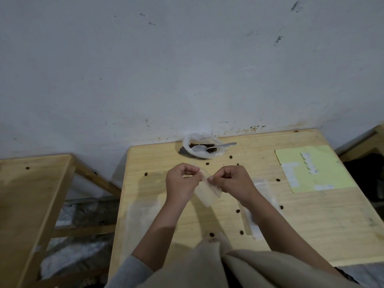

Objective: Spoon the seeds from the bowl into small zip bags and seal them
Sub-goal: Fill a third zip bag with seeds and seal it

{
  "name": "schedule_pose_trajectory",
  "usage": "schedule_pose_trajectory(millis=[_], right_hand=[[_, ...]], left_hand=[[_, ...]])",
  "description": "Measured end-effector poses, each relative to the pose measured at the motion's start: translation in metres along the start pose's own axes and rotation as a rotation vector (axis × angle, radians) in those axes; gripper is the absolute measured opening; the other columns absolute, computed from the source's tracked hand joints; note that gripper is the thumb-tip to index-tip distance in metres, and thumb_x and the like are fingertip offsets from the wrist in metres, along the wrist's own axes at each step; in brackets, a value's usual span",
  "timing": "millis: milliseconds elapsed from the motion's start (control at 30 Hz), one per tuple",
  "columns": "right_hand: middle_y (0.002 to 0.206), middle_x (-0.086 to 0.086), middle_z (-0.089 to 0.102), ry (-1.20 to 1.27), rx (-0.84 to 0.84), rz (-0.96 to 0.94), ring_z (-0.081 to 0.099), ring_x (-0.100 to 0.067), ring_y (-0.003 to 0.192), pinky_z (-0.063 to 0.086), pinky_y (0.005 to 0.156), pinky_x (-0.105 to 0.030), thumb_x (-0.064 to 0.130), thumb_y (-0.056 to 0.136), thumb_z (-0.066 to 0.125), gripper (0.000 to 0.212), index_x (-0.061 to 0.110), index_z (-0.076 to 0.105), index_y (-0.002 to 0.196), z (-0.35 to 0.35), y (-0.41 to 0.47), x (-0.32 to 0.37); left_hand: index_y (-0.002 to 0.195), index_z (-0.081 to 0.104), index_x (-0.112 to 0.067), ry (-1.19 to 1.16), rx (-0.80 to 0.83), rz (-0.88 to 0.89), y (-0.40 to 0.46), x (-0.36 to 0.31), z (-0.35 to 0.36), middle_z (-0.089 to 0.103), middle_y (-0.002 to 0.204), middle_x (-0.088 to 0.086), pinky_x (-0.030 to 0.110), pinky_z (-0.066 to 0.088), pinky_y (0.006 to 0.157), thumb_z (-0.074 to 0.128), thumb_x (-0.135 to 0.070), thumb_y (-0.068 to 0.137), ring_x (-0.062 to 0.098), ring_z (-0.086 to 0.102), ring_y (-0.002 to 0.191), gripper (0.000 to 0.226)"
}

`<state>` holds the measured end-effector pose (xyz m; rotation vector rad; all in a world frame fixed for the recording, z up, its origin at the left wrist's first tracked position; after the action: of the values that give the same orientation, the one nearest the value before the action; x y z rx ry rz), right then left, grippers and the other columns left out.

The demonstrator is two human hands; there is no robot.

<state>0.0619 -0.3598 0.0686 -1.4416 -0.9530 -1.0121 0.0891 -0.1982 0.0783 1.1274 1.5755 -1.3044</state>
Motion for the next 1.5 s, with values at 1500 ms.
schedule_pose_trajectory(millis=[1500], right_hand=[[0.079,-0.003,0.071,-0.536,-0.142,-0.250,0.062,-0.006,0.064,0.046,0.059,-0.008,0.000,0.077,0.068,0.013,0.008,0.076,0.084,0.008,-0.010,0.022]], left_hand=[[0.067,0.067,-0.015,0.152,0.053,-0.045,0.003,-0.003,0.002,0.069,0.071,0.002,0.025,0.054,0.064,0.078,-0.002,0.072,0.012,0.065,0.063,0.018]])
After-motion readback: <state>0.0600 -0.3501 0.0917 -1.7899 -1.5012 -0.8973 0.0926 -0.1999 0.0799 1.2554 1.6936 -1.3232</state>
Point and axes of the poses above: each hand's wrist, its own y-axis towards the middle knuckle, its own z-axis out of the palm, x = y × z, the point moved 7 cm from there along y, towards the middle knuckle
